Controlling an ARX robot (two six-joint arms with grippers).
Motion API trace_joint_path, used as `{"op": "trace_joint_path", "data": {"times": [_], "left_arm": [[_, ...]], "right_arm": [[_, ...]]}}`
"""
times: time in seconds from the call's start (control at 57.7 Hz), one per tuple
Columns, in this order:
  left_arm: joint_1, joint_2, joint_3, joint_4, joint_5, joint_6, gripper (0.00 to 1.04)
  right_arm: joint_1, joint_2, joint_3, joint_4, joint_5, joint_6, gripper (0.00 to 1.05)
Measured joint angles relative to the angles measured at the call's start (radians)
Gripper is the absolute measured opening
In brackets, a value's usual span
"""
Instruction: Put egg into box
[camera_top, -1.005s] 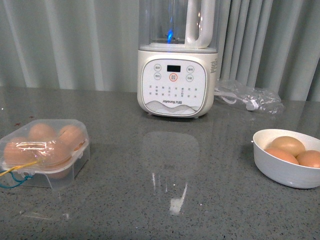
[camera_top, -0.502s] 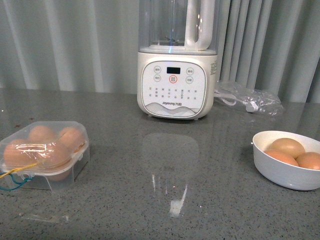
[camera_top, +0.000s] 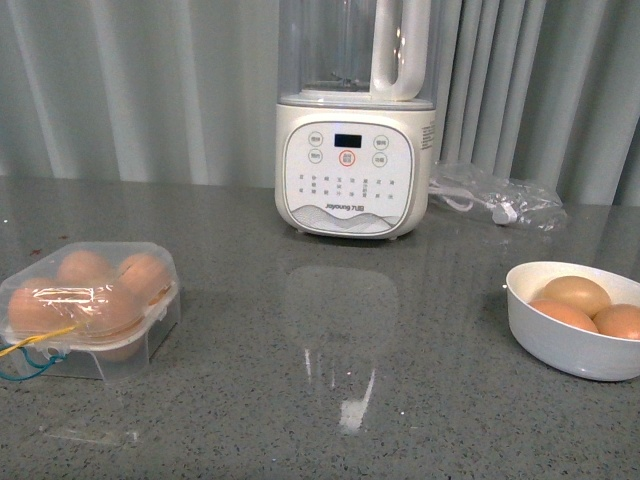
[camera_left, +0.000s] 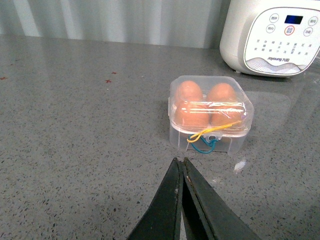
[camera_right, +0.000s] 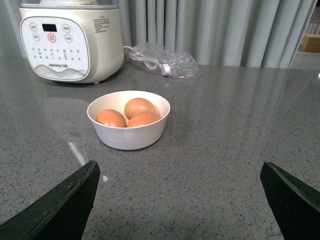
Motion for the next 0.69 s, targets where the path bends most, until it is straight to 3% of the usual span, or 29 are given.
{"op": "trace_joint_path", "data": {"times": [0.381, 0.502, 0.693], "left_arm": [[0.000, -0.096, -0.012, -0.052, 0.000, 0.000, 0.04], [0.000, -0.227, -0.011, -0.215, 0.000, 0.000, 0.04], [0.000, -0.266, -0.011, -0.228, 0.000, 0.000, 0.04]], "right_arm": [[0.000, 0.000, 0.000, 0.000, 0.000, 0.000, 0.98], [0.000, 0.000, 0.000, 0.000, 0.000, 0.000, 0.98], [0.000, 0.000, 0.000, 0.000, 0.000, 0.000, 0.98]]}}
